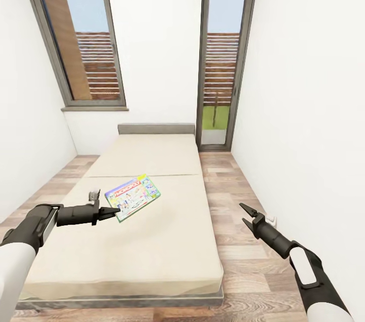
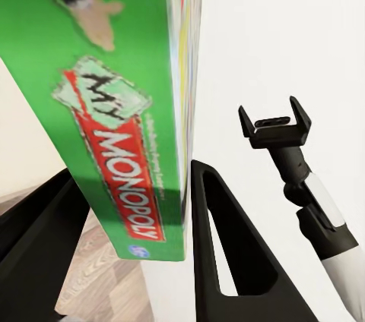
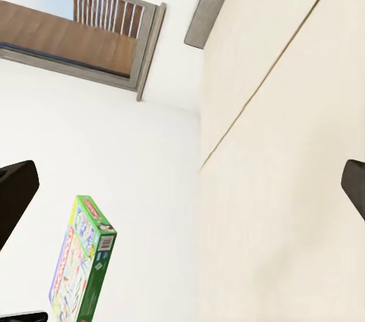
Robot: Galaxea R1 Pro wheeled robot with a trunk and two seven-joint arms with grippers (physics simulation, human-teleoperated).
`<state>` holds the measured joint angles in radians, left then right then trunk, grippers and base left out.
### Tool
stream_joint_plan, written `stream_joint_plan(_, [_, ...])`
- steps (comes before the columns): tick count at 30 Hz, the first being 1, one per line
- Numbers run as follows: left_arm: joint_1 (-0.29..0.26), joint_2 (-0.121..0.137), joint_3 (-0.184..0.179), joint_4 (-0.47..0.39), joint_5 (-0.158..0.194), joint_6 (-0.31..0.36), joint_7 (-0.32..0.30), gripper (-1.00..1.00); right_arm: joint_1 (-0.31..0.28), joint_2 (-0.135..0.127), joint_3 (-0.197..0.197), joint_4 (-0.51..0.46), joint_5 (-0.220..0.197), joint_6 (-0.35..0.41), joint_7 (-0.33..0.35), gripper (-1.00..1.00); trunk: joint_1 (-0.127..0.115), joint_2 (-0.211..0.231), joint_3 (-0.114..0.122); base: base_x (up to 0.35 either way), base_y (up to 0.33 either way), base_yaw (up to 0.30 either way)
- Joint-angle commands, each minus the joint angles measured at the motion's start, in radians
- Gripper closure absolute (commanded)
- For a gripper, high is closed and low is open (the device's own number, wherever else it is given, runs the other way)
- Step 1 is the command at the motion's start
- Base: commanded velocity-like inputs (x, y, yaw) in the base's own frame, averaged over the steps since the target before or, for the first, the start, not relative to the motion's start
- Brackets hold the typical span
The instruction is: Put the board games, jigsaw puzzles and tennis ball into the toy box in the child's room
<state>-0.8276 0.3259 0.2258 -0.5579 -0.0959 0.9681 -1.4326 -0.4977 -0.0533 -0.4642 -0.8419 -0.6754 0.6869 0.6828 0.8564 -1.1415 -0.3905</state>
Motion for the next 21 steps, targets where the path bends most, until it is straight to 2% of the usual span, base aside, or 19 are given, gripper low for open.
stream_joint_plan(1, [-0.001,-0.001,0.004,0.000,-0.010,0.010,-0.008,1.00,-0.001,-0.001,-0.002,0.000,-0.003,0.006,0.001,-1.00,-0.004,0.007,0.002,0.000,0.000,0.000])
stream_joint_plan(21, [-0.001,0.000,0.005,0.000,-0.010,0.011,-0.008,1.00,-0.001,0.002,-0.002,0.001,-0.003,0.006,0.001,-1.00,-0.081,0.147,0.065,0.000,0.000,0.000])
